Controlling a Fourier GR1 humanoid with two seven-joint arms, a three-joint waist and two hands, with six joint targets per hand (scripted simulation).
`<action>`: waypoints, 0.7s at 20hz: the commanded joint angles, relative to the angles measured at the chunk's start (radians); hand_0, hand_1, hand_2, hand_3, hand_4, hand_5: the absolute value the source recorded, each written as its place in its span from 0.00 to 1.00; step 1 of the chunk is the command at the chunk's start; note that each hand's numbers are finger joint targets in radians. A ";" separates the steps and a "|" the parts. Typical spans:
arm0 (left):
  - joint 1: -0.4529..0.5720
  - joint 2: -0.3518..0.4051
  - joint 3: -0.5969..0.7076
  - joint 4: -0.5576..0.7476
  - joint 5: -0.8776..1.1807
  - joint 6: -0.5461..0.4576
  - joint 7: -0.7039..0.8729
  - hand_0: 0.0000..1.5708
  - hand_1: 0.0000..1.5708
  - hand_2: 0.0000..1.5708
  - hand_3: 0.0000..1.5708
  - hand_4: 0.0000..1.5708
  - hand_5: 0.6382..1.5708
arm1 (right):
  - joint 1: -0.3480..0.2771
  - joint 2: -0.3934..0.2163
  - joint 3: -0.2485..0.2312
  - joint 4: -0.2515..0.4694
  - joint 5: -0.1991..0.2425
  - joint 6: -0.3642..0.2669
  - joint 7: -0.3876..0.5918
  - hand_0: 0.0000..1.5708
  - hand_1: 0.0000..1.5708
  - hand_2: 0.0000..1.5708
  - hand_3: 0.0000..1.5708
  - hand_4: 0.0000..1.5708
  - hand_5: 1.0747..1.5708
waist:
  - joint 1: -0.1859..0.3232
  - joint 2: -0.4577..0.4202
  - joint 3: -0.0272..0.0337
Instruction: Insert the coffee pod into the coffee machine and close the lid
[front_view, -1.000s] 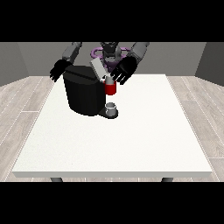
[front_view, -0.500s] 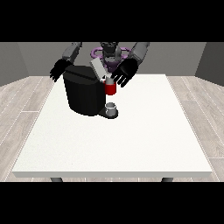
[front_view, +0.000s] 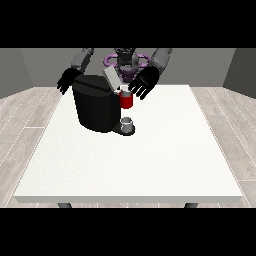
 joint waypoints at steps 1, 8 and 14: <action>0.033 0.032 -0.006 0.021 -0.011 -0.021 -0.062 0.58 0.58 0.65 0.55 0.23 1.00 | 0.040 0.031 0.030 -0.025 0.014 -0.018 0.008 0.00 0.00 0.00 0.00 0.26 1.00 | -0.004 -0.002 -0.0016; -0.007 0.034 -0.048 0.023 -0.069 -0.051 -0.016 0.00 0.00 0.00 0.00 0.00 1.00 | 0.009 0.034 0.027 -0.002 0.015 -0.018 -0.021 0.00 0.00 0.00 0.00 0.27 1.00 | -0.021 0.012 -0.0013; 0.011 0.047 -0.031 0.019 -0.056 -0.100 -0.033 0.00 0.00 0.00 0.00 0.00 1.00 | 0.047 0.013 0.024 0.003 0.026 -0.023 0.031 0.00 0.00 0.00 0.00 0.22 1.00 | 0.004 -0.058 -0.0015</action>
